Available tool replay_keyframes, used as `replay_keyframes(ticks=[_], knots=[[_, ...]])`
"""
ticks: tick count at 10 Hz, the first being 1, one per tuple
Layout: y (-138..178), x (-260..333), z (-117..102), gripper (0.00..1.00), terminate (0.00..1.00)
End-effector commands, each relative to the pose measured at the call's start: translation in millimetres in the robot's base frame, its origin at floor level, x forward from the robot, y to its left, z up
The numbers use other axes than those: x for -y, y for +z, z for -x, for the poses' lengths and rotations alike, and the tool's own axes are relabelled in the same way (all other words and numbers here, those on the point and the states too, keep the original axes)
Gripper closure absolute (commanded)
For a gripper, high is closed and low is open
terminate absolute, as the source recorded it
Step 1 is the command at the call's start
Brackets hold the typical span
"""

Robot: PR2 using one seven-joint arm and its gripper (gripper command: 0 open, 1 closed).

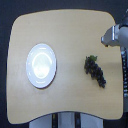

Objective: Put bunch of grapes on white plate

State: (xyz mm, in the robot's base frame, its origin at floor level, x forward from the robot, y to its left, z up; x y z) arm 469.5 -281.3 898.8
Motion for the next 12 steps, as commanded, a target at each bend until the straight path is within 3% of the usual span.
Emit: replay_keyframes(ticks=[1,3,12], knots=[[-0.3,0.1,-0.2,0.0,0.0],[-1.9,3.1,-6.3,0.0,0.0],[-83.9,-90.7,33.4,0.0,0.0]])
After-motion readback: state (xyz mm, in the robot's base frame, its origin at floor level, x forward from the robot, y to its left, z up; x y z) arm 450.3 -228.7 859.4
